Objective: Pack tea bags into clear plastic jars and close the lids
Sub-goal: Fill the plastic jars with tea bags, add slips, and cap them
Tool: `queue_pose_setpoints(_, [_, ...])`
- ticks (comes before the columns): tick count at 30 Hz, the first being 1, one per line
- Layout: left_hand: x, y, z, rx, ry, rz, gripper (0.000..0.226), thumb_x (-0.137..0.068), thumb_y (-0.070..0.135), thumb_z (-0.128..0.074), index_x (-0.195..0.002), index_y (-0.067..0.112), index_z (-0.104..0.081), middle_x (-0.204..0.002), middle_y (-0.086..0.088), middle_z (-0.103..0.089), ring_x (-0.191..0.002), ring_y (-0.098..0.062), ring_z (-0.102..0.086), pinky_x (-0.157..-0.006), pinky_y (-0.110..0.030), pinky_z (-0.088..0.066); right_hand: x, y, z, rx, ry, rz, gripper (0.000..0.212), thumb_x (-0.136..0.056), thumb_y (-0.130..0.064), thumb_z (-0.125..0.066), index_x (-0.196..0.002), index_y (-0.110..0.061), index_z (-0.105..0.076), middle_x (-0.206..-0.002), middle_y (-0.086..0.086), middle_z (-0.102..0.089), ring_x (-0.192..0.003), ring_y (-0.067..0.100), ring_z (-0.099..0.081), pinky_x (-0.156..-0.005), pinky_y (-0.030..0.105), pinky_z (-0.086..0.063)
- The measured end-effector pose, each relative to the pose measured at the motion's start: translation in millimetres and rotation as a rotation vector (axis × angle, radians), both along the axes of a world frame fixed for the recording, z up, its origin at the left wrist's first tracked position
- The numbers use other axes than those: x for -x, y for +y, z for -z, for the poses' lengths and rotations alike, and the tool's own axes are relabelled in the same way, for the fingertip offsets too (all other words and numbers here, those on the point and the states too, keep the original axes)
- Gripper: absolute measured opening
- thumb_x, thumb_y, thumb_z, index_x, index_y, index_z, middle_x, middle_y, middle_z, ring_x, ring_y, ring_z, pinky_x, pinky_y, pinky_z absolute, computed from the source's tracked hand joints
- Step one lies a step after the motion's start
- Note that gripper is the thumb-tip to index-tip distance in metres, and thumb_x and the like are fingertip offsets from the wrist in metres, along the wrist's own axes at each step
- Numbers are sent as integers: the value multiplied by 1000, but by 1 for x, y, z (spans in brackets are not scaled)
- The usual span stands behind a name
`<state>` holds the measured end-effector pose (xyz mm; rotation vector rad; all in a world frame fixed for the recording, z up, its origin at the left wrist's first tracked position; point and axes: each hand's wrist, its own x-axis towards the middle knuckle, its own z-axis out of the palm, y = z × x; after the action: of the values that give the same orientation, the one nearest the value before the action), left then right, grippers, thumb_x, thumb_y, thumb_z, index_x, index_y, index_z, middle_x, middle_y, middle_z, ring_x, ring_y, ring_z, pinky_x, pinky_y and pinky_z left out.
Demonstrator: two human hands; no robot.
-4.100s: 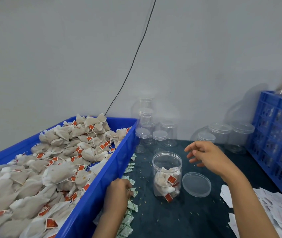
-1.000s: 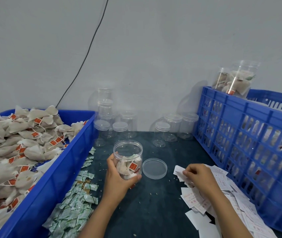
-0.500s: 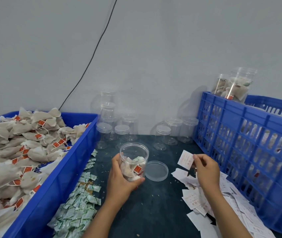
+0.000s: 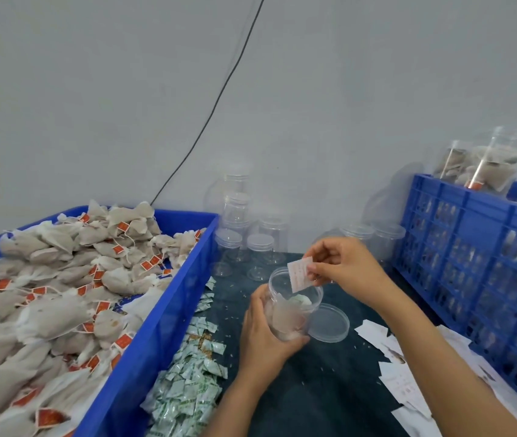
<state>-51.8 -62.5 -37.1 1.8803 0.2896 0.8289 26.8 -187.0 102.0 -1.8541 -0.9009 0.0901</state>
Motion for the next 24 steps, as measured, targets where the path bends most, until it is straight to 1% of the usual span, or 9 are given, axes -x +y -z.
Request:
queue_pose_setpoints(3, [-1,1,1,27,-15,-1,89,-46,33,-87,-116,54,-34,-120,20,-56,-111,-8,-56,-93,-31,-48,-4,14,-2,243,-204,-9,26,-82,13,-60,-82,-12,-66,-76,6,-68,-67,16,-66,-62,23,-54])
queue_pose_setpoints(5, [-1,1,0,35,-18,6,91,-45,38,-85,-118,55,-34,-121,19,-57,-111,-7,-57,-93,-34,-49,-7,21,-4,405,-305,-23,28,-81,11,-61,-79,-17,-64,-78,1,-68,-72,12,-65,-66,19,-51])
queue_pose_setpoints(7, [-1,0,0,35,-21,9,92,-43,43,-83,-118,57,-33,-120,20,-58,-110,-5,-57,-93,-34,-49,-8,26,-6,572,-402,-54,26,-81,6,-64,-79,-20,-64,-82,-2,-69,-78,10,-64,-69,16,-47])
queue_pose_setpoints(10, [0,1,0,55,-19,19,93,-43,40,-84,-116,63,-32,-119,18,-60,-109,-5,-57,-91,-34,-50,-7,34,-5,739,-501,-106,22,-79,3,-63,-83,-19,-67,-83,-4,-71,-75,8,-62,-64,15,-43])
queue_pose_setpoints(12, [0,1,1,67,-19,28,95,-44,32,-87,-115,64,-33,-120,17,-59,-110,-5,-57,-92,-33,-50,-4,38,-1,793,-533,-112,25,-78,4,-60,-87,-19,-68,-81,-5,-72,-73,7,-61,-65,17,-44])
queue_pose_setpoints(14, [-1,1,1,61,-23,31,97,-45,27,-89,-114,65,-32,-121,17,-58,-110,-3,-56,-92,-29,-49,-2,40,5,816,-574,-99,28,-79,4,-58,-92,-19,-67,-78,-9,-65,-75,9,-58,-66,21,-42])
queue_pose_setpoints(17, [-2,1,2,68,-25,40,97,-47,26,-90,-117,60,-32,-122,16,-57,-112,-5,-55,-93,-32,-49,0,39,11,818,-644,-91,27,-80,1,-58,-93,-22,-66,-81,-10,-57,-76,11,-55,-64,22,-38])
queue_pose_setpoints(21, [-3,1,3,83,-32,47,97,-47,25,-91,-118,57,-34,-122,16,-57,-112,-6,-56,-93,-34,-50,-1,41,11,819,-698,-88,26,-81,-1,-59,-91,-24,-68,-90,-7,-67,-80,13,-59,-67,23,-39])
queue_pose_setpoints(24, [-3,2,2,97,-38,51,97,-48,19,-92,-119,51,-35,-124,14,-57,-112,-8,-56,-95,-35,-49,-1,39,10,784,-676,-97,26,-84,-4,-59,-97,-25,-69,-95,-7,-71,-88,11,-64,-76,26,-48])
